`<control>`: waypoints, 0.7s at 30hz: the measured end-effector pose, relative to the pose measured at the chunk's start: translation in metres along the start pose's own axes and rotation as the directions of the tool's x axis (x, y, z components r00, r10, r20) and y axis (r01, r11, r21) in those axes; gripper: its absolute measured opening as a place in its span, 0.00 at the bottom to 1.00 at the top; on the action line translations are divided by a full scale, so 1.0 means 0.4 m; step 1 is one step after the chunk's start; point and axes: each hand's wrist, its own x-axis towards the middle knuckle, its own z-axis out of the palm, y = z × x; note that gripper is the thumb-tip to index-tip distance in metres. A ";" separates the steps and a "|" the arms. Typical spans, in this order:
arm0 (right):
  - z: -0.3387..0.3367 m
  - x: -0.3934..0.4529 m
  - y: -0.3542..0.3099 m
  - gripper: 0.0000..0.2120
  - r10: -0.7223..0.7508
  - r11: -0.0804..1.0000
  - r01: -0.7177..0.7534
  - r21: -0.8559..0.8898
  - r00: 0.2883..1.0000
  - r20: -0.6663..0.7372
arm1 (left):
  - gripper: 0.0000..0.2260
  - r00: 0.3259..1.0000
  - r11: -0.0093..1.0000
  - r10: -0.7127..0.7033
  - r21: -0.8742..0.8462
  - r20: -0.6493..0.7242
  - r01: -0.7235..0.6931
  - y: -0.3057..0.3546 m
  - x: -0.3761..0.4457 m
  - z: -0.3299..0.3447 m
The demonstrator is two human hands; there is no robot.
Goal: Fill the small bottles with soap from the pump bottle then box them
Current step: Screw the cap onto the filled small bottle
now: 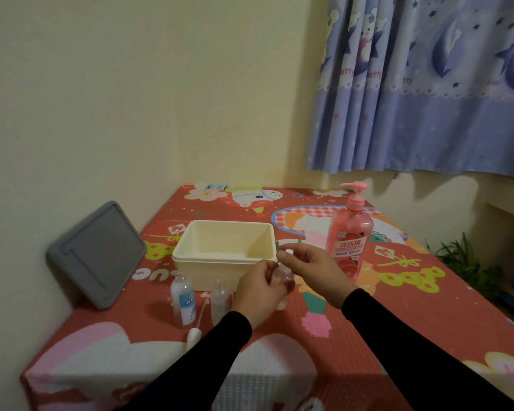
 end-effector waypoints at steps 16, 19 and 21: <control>-0.056 -0.060 0.105 0.28 -0.053 0.652 0.111 -0.750 0.993 0.102 | 0.05 0.998 1.000 -0.022 0.017 0.064 0.021 -0.066 -0.058 0.033; -0.063 -0.062 0.126 0.28 -0.019 0.643 0.078 -0.762 0.996 0.085 | 0.06 0.998 0.989 0.057 0.137 0.004 -0.057 -0.044 -0.064 0.020; -0.068 -0.062 0.135 0.28 0.006 0.622 0.062 -0.780 0.996 0.085 | 0.10 0.983 0.948 0.177 0.278 -0.057 -0.155 -0.020 -0.064 -0.005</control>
